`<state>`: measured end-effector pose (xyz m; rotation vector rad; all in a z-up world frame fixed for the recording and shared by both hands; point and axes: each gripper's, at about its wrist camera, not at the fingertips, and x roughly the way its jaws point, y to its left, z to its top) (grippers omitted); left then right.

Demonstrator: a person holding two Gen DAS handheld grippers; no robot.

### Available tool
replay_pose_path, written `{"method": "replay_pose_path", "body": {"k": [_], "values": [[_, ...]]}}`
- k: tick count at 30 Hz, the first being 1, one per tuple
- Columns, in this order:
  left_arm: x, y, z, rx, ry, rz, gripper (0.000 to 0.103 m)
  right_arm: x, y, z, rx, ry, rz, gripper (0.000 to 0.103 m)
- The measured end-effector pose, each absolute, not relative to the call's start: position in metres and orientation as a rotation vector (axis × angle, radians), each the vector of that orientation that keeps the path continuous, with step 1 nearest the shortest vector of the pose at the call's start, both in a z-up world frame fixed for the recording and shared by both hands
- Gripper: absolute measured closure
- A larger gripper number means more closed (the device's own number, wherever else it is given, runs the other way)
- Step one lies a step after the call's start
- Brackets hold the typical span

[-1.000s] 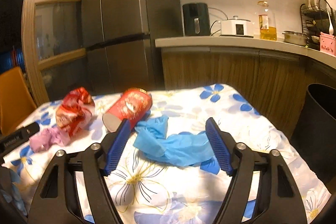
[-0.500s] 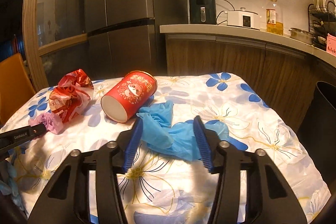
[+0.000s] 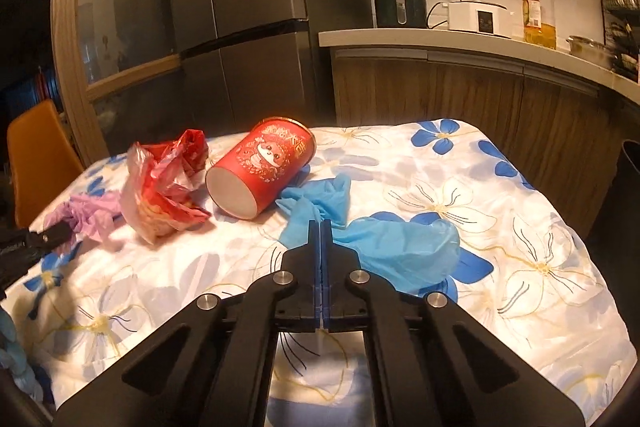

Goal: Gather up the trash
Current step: 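Grasp the purple glove with the left tool while the right tool grasps the blue glove, then carry the purple and blue gloves with both tools over the black bin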

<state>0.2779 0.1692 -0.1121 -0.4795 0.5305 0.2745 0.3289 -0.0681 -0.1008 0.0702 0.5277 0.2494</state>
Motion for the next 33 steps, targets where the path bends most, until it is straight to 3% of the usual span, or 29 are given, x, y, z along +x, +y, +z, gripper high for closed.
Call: {"method": "replay_pose_path", "body": {"k": [9, 33], "values": [[0.234, 0.155, -0.097, -0.457, 0.488, 0.267, 0.100, 0.281, -0.095, -0.075, 0.147, 0.452, 0.256, 0.102], [0.182, 0.029, -0.034, -0.254, 0.417, 0.103, 0.100, 0.175, -0.154, -0.002, 0.176, 0.250, 0.277, 0.102]]}}
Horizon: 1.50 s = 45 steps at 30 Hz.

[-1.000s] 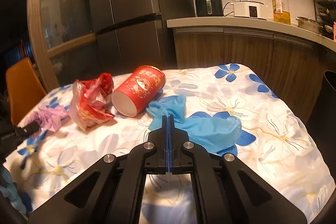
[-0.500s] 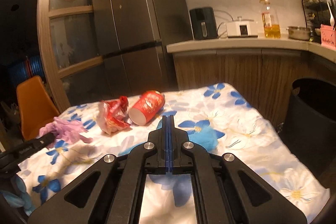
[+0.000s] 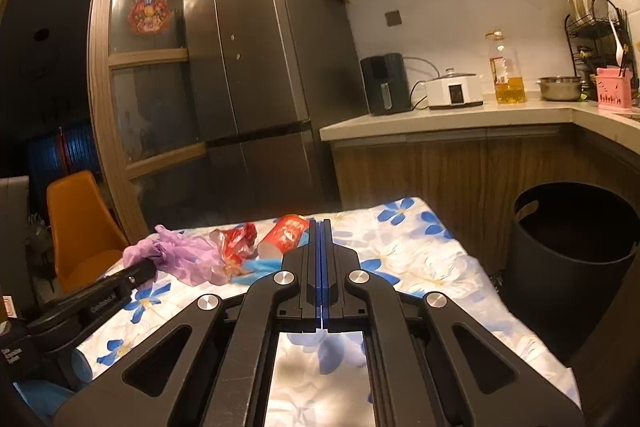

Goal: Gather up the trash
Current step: 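Carry the purple and blue gloves with both tools over the black bin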

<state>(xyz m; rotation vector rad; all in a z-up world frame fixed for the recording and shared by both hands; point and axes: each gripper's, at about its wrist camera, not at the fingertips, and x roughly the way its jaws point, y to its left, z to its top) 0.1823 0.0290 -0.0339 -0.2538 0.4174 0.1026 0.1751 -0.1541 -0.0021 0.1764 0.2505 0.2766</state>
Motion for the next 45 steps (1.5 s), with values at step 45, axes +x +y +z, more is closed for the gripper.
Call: {"method": "replay_pose_path", "body": {"k": [45], "values": [[0.247, -0.187, 0.011, -0.091, 0.365, -0.264, 0.100, 0.173, -0.308, 0.040, 0.209, 0.109, -0.029, 0.102]]}}
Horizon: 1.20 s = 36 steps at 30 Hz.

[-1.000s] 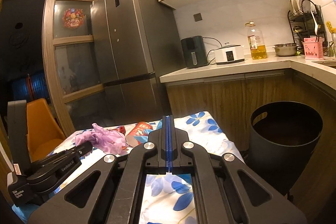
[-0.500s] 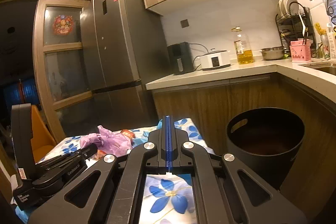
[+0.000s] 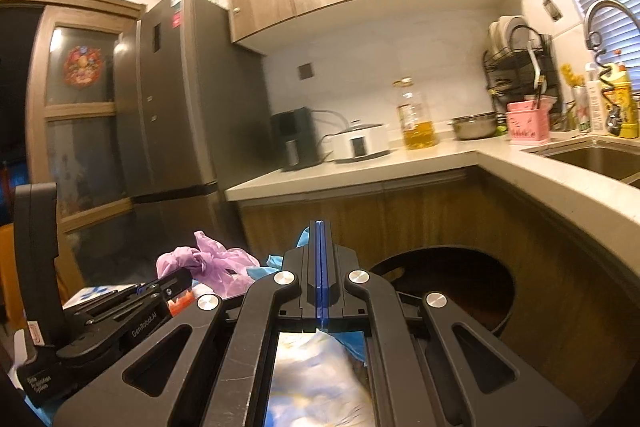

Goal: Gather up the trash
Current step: 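Carry the purple and blue gloves with both tools over the black bin, then open both tools to drop the gloves into the bin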

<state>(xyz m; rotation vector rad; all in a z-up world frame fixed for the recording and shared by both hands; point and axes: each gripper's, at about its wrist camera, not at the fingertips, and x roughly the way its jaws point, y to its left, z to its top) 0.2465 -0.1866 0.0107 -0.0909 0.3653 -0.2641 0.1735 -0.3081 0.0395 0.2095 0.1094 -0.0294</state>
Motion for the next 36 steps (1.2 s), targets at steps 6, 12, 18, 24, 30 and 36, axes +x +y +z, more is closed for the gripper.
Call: {"method": "replay_pose_path", "body": {"k": [6, 12, 18, 24, 30, 36], "values": [[0.270, -0.238, 0.015, -0.065, 0.357, -0.349, 0.100, 0.187, -0.346, 0.042, 0.239, 0.104, -0.106, 0.102], [0.288, -0.275, 0.012, -0.044, 0.361, -0.397, 0.100, 0.199, -0.369, 0.040, 0.263, 0.114, -0.135, 0.102], [0.304, -0.292, 0.004, -0.042, 0.379, -0.425, 0.100, 0.209, -0.384, 0.035, 0.264, 0.129, -0.147, 0.102], [0.313, -0.302, -0.003, -0.027, 0.392, -0.439, 0.100, 0.218, -0.390, 0.030, 0.267, 0.146, -0.151, 0.102], [0.318, -0.305, -0.007, -0.028, 0.394, -0.464, 0.100, 0.225, -0.393, 0.029, 0.270, 0.158, -0.154, 0.102], [0.320, -0.311, -0.011, -0.013, 0.402, -0.486, 0.099, 0.230, -0.396, 0.027, 0.282, 0.167, -0.169, 0.101]]}}
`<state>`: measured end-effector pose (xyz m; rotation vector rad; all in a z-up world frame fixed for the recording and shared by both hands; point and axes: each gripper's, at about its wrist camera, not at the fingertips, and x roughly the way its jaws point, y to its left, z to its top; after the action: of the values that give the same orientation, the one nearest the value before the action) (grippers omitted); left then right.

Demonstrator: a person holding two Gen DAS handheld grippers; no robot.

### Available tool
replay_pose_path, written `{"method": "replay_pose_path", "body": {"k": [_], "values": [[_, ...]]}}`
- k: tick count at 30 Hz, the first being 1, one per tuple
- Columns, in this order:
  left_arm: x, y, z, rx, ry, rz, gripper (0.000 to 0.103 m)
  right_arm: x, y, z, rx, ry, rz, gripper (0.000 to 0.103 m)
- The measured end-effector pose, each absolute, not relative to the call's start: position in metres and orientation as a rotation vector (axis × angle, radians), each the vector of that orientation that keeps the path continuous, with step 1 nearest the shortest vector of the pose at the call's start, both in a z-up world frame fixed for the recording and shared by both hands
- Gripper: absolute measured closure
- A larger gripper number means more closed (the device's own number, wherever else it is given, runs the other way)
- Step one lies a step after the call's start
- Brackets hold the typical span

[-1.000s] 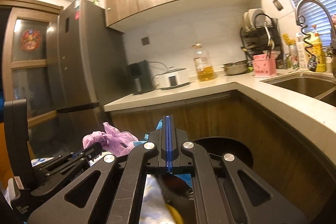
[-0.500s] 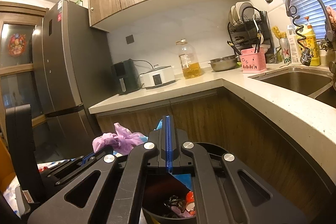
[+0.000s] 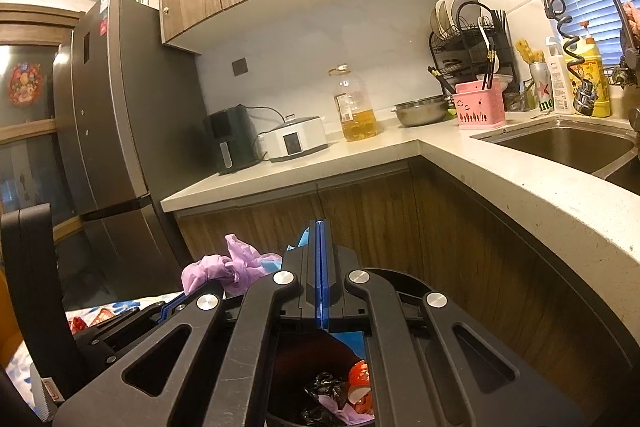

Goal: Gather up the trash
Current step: 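Open both tools to drop the gloves into the bin, then move both open tools back to the clear bag and red cup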

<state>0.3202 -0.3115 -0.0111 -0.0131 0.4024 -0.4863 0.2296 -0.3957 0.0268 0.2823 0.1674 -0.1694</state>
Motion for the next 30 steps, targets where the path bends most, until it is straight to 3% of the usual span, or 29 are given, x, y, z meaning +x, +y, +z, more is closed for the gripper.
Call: {"method": "replay_pose_path", "body": {"k": [3, 5, 7, 11, 17, 30], "values": [[0.320, -0.315, -0.015, 0.016, 0.410, -0.489, 0.086, 0.232, -0.399, 0.025, 0.290, 0.179, -0.185, 0.097], [0.320, -0.314, -0.018, 0.013, 0.408, -0.484, 0.064, 0.232, -0.403, 0.024, 0.304, 0.186, -0.194, 0.083], [0.320, -0.311, -0.019, -0.006, 0.402, -0.479, 0.045, 0.230, -0.406, 0.023, 0.312, 0.186, -0.204, 0.076], [0.318, -0.301, -0.019, -0.022, 0.382, -0.456, 0.030, 0.225, -0.409, 0.020, 0.326, 0.190, -0.212, 0.061], [0.309, -0.276, -0.018, -0.069, 0.377, -0.397, 0.016, 0.214, -0.402, 0.018, 0.320, 0.192, -0.218, 0.041], [0.257, -0.208, -0.015, -0.085, 0.320, -0.218, 0.006, 0.178, -0.362, 0.023, 0.272, 0.153, -0.209, 0.019]]}}
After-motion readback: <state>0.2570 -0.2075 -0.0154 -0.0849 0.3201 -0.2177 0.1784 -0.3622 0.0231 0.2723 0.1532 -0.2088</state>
